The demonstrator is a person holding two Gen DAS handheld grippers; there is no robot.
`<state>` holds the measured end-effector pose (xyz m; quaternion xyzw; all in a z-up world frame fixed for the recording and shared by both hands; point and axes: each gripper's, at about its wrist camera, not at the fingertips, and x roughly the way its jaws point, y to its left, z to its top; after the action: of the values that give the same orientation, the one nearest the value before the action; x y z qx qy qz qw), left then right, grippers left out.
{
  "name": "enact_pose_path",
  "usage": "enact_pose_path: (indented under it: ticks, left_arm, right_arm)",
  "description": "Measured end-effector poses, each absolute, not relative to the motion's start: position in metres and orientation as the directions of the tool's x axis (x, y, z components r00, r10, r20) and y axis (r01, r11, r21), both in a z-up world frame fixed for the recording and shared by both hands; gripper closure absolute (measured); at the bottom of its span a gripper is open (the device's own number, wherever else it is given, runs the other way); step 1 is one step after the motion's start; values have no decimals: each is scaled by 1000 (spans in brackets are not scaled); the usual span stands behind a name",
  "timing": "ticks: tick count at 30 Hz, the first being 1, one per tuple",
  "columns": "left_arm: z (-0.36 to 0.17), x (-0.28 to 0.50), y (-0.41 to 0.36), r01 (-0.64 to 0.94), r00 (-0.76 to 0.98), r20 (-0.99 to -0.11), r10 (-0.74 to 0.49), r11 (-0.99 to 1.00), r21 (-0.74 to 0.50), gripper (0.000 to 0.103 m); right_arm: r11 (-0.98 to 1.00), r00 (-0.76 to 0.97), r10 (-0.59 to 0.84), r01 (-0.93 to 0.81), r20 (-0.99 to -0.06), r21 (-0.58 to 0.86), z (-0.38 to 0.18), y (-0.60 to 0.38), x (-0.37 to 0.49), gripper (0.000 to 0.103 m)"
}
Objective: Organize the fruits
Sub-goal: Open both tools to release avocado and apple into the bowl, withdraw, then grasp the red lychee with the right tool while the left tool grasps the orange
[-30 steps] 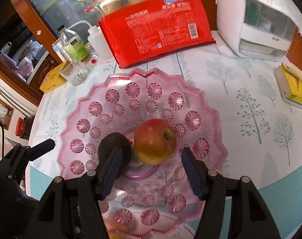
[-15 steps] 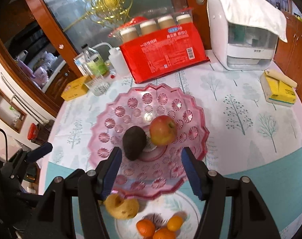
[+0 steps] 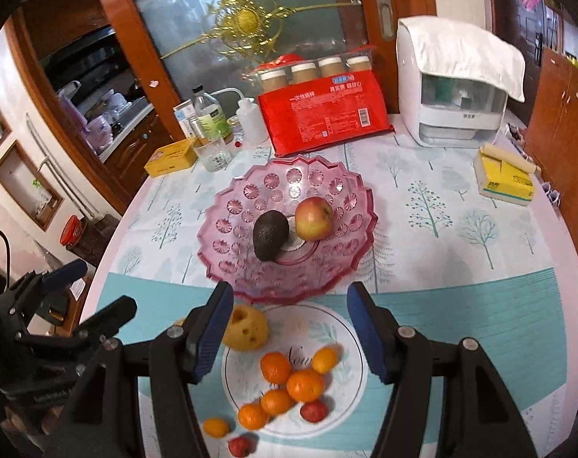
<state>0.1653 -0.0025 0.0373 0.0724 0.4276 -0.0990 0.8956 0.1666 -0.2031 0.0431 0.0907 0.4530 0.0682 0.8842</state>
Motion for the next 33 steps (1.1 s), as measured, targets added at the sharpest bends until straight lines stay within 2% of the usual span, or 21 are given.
enact_pose_path:
  ticks: [8, 14, 25, 33]
  left_arm:
    - [42, 124, 4, 209, 638, -766, -85, 976, 65, 11]
    - [24, 100, 6, 201, 612, -786, -85, 978, 50, 11]
    - [-32, 70, 4, 223, 537, -836, -112, 975, 13, 11]
    - [-91, 52, 7, 242, 431, -892, -135, 970, -30, 11]
  right_arm:
    - [974, 604, 226, -113, -764, 199, 48, -191, 122, 40]
    - [972, 605, 234, -144, -761, 184, 37, -183, 95, 40]
    - [969, 565, 243, -179, -788, 170, -6, -170, 56, 40]
    - [963, 512, 242, -230, -824, 139, -52, -151, 31, 40]
